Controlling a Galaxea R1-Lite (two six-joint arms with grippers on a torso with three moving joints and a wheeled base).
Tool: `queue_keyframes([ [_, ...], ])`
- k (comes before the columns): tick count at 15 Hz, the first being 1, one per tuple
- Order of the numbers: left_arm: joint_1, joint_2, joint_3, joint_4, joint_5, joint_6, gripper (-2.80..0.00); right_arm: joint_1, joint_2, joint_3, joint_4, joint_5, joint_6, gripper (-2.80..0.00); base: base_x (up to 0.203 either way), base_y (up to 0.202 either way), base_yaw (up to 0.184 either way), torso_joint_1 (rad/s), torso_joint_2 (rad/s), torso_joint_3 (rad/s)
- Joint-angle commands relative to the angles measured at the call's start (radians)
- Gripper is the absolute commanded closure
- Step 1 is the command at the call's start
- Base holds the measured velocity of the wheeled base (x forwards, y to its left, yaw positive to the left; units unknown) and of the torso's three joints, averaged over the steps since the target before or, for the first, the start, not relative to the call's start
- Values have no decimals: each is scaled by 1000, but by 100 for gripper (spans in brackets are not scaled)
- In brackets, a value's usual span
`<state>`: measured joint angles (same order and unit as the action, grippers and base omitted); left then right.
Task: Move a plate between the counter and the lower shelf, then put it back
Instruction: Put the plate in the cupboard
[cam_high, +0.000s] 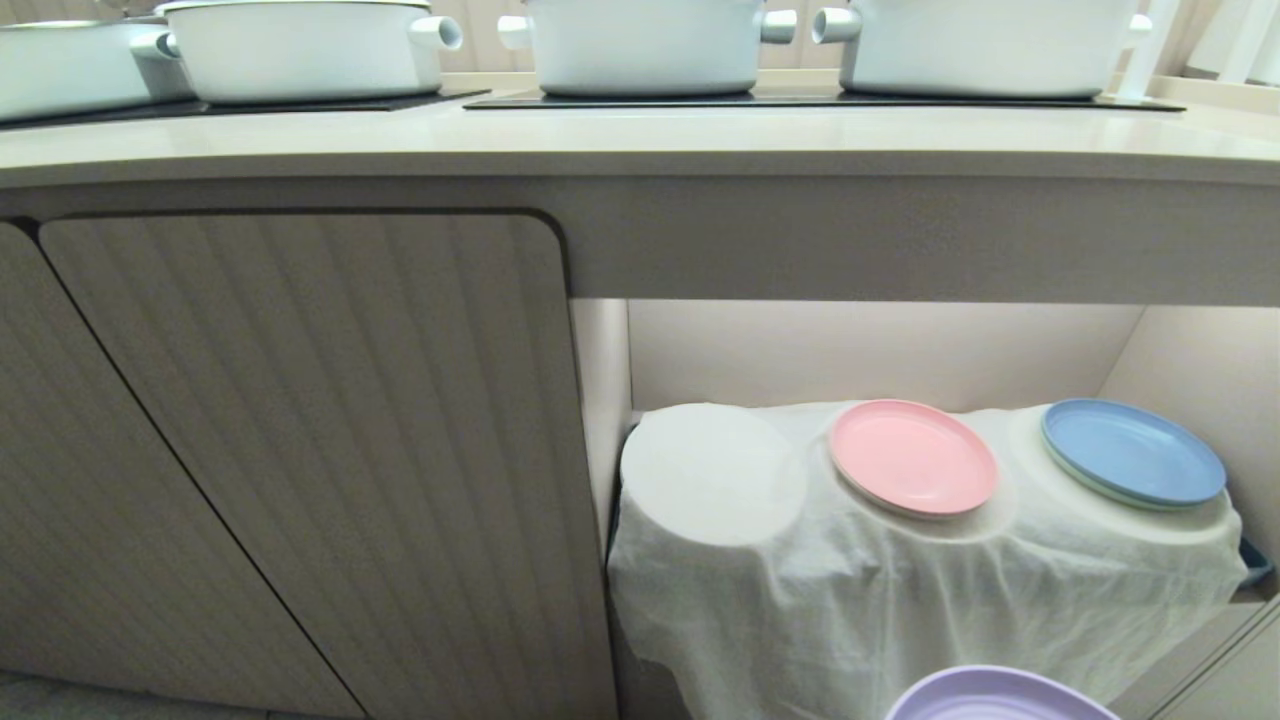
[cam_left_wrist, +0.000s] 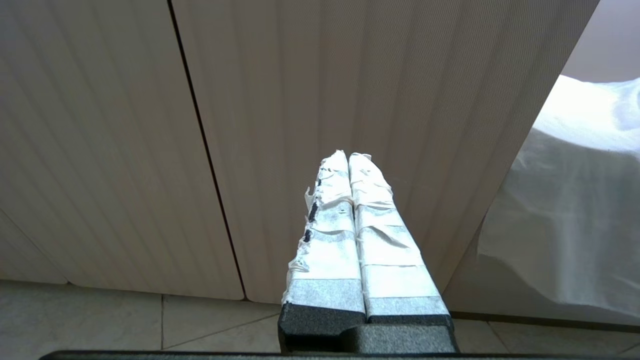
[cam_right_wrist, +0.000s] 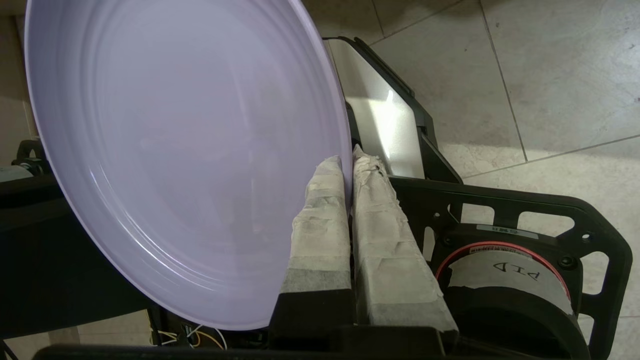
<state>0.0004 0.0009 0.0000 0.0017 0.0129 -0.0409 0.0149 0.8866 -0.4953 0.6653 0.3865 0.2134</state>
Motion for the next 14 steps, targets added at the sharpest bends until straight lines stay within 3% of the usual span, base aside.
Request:
queue_keyframes([
  [1,0,1,0,0,1,-1,0,-1,5,-1,7,0,3,0,0,0,0,0,0,0],
  [14,1,1,0,0,1,-1,0,-25,48,22,-3,-9,1,0,0,0,0,0,0,0],
])
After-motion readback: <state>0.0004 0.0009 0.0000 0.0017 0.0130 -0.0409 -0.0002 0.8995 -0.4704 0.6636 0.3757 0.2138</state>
